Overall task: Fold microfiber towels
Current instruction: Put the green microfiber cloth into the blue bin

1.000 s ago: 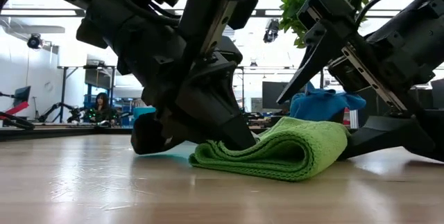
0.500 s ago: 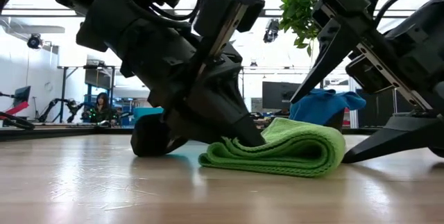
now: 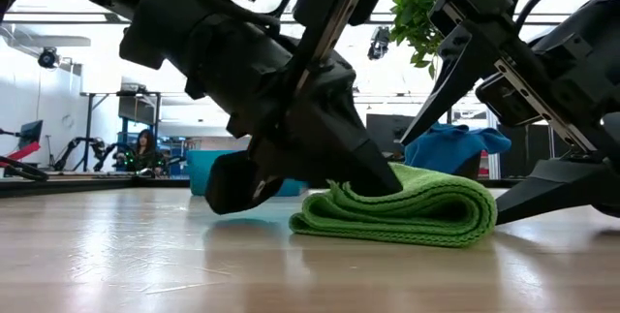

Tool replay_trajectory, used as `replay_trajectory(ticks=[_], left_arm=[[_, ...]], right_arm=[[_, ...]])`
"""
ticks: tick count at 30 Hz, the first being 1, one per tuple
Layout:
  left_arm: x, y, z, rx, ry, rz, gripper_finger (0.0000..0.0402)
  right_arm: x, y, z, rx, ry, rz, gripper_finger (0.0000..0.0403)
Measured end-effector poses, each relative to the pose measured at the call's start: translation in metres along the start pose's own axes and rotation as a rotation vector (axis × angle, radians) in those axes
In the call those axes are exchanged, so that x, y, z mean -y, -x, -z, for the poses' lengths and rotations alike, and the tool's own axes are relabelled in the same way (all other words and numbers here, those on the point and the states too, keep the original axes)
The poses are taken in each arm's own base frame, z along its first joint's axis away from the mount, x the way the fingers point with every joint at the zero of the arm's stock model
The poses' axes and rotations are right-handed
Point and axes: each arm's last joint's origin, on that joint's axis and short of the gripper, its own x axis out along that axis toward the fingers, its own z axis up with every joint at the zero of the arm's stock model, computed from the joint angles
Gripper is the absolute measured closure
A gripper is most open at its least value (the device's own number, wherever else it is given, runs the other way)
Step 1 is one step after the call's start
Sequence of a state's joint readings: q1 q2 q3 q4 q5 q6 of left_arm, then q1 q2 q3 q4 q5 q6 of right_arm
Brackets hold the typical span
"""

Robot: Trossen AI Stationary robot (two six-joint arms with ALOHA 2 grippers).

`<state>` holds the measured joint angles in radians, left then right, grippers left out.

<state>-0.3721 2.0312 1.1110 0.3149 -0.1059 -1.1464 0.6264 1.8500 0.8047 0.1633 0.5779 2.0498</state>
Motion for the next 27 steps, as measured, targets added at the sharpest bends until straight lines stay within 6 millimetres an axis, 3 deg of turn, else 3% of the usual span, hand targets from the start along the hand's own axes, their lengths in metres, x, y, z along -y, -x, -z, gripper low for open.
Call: replay_trajectory(ticks=[15,27], left_arm=[[-0.006,0.001,0.003,-0.029,-0.01,-0.048,0.0396],[0.007,0.019,-0.01,0.147,-0.086,-0.106,0.0401]], right_arm=[[-0.001,0.0,0.0,0.009,0.04,-0.007,0.0077],[0.002,0.002,0.002,0.014,0.03,0.003,0.0077]])
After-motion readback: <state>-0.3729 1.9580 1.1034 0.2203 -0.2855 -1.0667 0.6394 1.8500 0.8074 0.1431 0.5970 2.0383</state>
